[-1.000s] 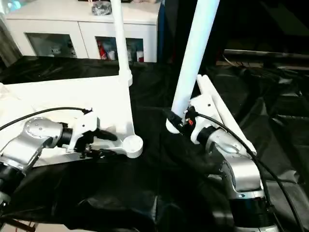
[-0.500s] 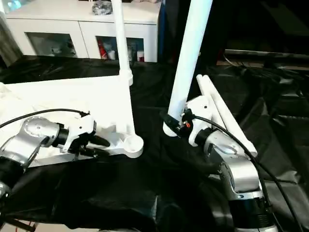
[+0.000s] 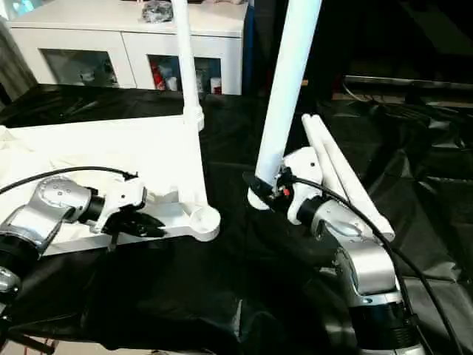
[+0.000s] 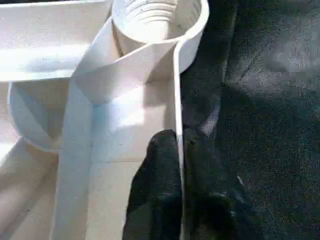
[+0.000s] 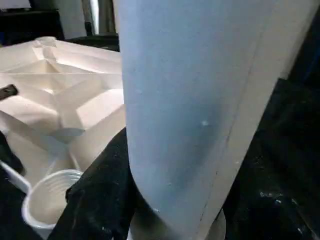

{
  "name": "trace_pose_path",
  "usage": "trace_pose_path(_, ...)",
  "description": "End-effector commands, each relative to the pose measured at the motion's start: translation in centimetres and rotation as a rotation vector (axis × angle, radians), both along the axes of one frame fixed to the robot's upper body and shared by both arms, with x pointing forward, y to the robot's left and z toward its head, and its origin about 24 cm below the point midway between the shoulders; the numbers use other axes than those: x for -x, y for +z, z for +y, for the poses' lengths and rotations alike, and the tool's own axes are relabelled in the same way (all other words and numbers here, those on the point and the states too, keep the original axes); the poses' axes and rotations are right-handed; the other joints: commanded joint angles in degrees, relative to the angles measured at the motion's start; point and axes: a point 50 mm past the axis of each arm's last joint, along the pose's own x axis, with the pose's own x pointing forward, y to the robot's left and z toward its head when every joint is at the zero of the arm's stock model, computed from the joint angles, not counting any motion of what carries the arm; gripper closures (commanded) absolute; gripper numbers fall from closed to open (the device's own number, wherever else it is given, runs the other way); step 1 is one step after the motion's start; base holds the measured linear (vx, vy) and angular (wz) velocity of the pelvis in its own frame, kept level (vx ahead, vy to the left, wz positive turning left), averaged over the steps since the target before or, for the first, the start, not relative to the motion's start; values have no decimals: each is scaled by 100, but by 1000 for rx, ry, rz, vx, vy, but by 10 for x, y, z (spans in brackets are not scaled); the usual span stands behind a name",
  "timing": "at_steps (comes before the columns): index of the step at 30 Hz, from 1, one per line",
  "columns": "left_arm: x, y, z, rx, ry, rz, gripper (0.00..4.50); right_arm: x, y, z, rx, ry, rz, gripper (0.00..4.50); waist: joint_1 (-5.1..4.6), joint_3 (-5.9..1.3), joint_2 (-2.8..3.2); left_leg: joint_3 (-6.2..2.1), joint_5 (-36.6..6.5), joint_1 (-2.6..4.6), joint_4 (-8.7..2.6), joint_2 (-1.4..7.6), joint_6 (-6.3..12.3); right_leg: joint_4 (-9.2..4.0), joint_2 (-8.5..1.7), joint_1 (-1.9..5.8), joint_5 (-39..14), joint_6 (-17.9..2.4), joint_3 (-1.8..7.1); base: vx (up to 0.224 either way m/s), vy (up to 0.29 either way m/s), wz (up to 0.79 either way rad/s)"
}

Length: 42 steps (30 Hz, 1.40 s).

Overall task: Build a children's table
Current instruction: Insert table leg to table base

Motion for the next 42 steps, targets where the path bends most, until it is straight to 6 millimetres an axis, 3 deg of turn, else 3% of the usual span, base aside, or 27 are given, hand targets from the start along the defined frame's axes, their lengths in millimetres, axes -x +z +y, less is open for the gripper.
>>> trace_pose_path(1, -2, 12, -9, 82, -24, -25, 442, -2, 8, 6, -31, 37, -9, 260, 16, -307, 16, -140, -995, 55, -555, 458, -3, -407, -488, 305, -672, -1620, 302, 0, 0, 0)
trace_pose_path(7, 0, 13, -46, 203, -33, -21, 450, -8, -1, 28, -28, 136, 56, 260, 69, -331, 11, -78, -651, 67, -525, 473, 107, -365, -475, 291, -222, -1775, 282, 0, 0, 0)
trace_pose_path(9, -3, 6, -57, 202, 5, -39, 450, -13, -2, 34, -23, 149, 58, 260, 127, -326, -19, -58, -649, 70, -519, 474, 122, -391, -488, 293, -305, -1747, 291, 0, 0, 0)
trace_pose_path(13, -4, -3, -69, 188, 37, -45, 450, -19, -3, 41, -27, 156, 85, 260, 131, -326, -52, -74, -528, 38, -525, 475, 129, -384, -495, 327, -294, -1626, 290, 0, 0, 0)
trace_pose_path(15, -3, -4, -69, 181, 46, -43, 450, -18, -4, 41, -5, 166, 94, 260, 122, -319, -59, -67, -506, 37, -524, 465, 150, -393, -483, 322, -302, -1592, 289, 0, 0, 0)
trace_pose_path(16, -3, -6, -69, 162, 52, -35, 450, -18, -5, 40, 12, 179, 103, 260, 135, -319, -117, -70, -473, 37, -525, 471, 185, -388, -497, 335, -370, -1571, 290, 0, 0, 0)
trace_pose_path(17, -2, -7, -68, 154, 52, -34, 450, -17, -4, 39, 14, 183, 104, 260, 137, -318, -94, -62, -480, 43, -521, 469, 193, -399, -498, 324, -417, -1561, 294, 0, 0, 0)
trace_pose_path(21, -2, -8, -62, 113, 48, -41, 450, -15, -5, 34, 29, 201, 117, 260, 126, -297, -102, -65, -626, 49, -540, 483, 143, -426, -488, 300, -675, -1510, 291, 0, 0, 0)
trace_pose_path(33, 1, -8, -55, 62, 17, -23, 450, -8, -8, 22, 66, 216, 170, 260, 104, -276, -92, -73, -773, 52, -558, 490, 42, -446, -489, 298, -779, -1522, 299, 0, 0, 0)
trace_pose_path(41, 2, -5, -58, 75, -2, -20, 450, -13, -18, 28, 56, 216, 180, 260, 92, -275, -93, -72, -793, 52, -562, 494, 16, -437, -494, 283, -766, -1567, 297, 0, 0, 0)
trace_pose_path(42, 2, -5, -58, 76, -4, -19, 450, -13, -20, 30, 57, 220, 189, 260, 81, -270, -116, -72, -815, 49, -565, 491, 17, -436, -493, 287, -790, -1565, 298, 0, 0, 0)
